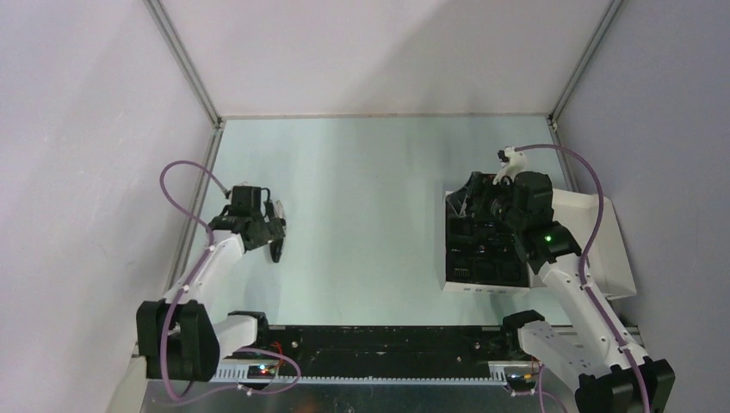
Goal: Sort the hair-cutting tools
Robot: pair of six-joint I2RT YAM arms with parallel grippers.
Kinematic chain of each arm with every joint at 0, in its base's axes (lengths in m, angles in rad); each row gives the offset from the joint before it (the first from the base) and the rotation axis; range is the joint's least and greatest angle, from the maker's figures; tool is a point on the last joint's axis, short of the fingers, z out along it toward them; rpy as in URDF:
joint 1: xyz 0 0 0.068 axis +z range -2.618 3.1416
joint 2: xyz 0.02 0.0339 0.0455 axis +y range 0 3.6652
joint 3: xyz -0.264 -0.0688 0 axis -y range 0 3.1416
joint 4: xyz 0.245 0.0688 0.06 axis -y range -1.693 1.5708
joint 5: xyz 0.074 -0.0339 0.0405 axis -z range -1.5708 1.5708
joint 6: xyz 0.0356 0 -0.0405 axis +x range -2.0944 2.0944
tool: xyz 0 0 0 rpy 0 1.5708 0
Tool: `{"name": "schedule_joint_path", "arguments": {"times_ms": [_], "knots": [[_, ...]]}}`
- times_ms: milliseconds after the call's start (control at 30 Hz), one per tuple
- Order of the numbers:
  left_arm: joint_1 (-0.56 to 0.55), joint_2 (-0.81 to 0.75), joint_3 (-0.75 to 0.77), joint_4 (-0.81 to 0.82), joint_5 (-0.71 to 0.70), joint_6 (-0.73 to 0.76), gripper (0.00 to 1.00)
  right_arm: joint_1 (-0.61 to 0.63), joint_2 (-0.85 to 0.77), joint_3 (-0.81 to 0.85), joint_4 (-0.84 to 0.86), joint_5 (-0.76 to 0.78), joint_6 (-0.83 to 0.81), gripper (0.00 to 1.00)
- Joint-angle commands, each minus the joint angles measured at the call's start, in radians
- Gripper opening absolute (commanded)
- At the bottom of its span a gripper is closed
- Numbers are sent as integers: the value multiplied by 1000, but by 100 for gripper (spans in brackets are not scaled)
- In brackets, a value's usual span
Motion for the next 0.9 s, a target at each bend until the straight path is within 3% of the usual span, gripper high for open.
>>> {"name": "schedule_joint_path", "arguments": {"times_ms": [0,133,333,633,867], "knots": [[19,70,53,-2,70,-5,100,18,-37,-12,54,-6,-21,77],[23,135,68,19,147,-13,99,25,-48,-24,57,9,-29,78],[23,231,97,58,215,-21,91,29,-46,-27,62,16,-33,78],[24,404,177,67,308,-4,67,28,-37,-32,64,14,-33,79],[21,424,166,48,322,3,58,24,-35,-32,67,8,-31,79]]}}
